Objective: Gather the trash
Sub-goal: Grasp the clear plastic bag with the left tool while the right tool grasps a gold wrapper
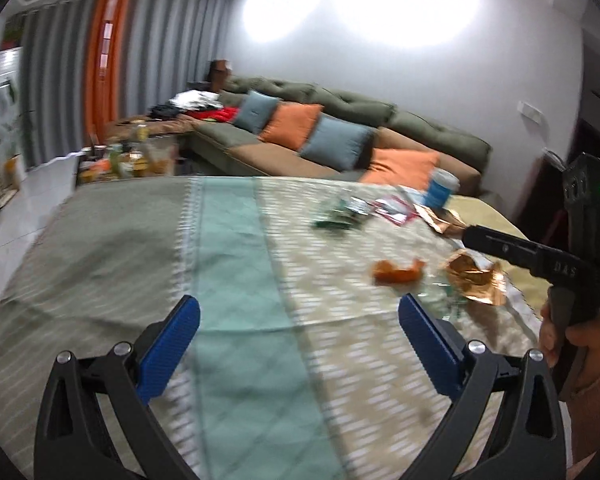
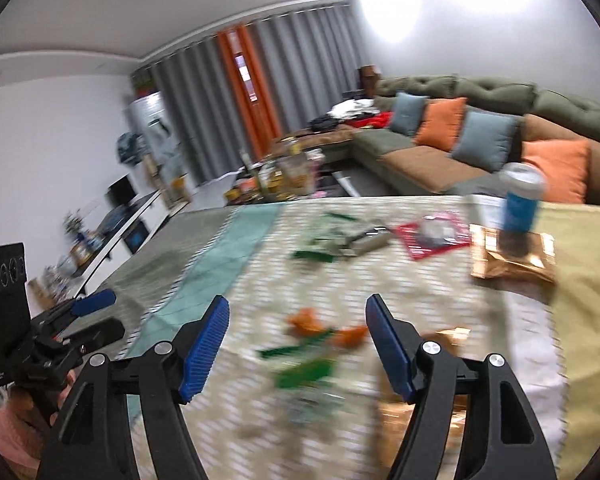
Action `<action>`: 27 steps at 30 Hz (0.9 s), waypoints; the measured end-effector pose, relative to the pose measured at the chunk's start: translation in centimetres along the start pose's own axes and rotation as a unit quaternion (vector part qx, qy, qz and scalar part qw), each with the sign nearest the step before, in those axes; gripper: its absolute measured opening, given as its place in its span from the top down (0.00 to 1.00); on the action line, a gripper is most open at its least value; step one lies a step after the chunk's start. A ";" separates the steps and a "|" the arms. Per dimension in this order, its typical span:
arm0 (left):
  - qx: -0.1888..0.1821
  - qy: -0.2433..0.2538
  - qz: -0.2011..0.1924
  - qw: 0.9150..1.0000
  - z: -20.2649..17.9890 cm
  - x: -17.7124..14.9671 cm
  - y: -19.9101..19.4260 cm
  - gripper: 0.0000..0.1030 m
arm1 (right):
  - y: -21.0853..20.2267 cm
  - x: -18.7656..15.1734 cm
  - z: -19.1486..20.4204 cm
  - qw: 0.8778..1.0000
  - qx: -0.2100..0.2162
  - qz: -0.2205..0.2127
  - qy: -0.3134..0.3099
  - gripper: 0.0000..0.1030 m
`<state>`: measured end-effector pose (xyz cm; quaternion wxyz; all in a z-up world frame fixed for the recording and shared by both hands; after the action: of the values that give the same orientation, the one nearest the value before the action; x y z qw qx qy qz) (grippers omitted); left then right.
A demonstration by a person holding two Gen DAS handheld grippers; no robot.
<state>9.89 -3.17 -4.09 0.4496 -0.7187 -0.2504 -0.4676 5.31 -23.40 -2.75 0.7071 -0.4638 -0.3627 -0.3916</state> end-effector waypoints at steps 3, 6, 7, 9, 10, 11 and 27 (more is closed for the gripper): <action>-0.024 0.012 0.015 1.000 -2.3 0.3 2.2 0.03 | -1.1 0.1 -2.7 1.000 -0.025 -0.005 0.019 0.31; -0.053 0.021 0.032 0.998 -4.5 0.0 4.2 0.03 | -1.9 0.0 -4.8 0.999 -0.045 -0.005 0.029 0.31; -0.058 0.024 0.037 0.997 -5.1 -0.3 4.7 0.03 | -2.0 -0.2 -5.5 0.998 -0.047 -0.002 0.035 0.31; -0.071 0.026 0.050 0.996 -6.2 -0.4 5.7 0.04 | -2.3 -0.5 -6.2 0.998 -0.054 0.001 0.041 0.31; -0.079 0.025 0.058 0.995 -6.7 -0.6 6.3 0.04 | -2.4 -0.7 -6.8 0.997 -0.058 0.005 0.046 0.31; -0.087 0.024 0.065 0.994 -7.1 -0.7 6.8 0.04 | -2.5 -0.9 -7.2 0.997 -0.061 0.007 0.050 0.31; -0.134 -0.019 0.151 0.979 -9.2 -2.1 11.2 0.59 | -1.5 -3.4 -9.5 0.991 -0.051 0.063 0.103 0.46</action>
<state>13.62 -16.38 -9.17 0.4100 -0.8107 -0.0822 -0.4098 3.96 -31.99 -8.05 0.7392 -0.4788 -0.2377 -0.4097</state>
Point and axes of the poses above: each gripper's, at about its wrist camera, not at the fingertips, and y roughly the way its jaws point, z to its left, x to its top, the point moved 1 cm from there along y, roughly the way its jaws point, and after that the axes turned 10 degrees about -z, right-handed, at the moved point
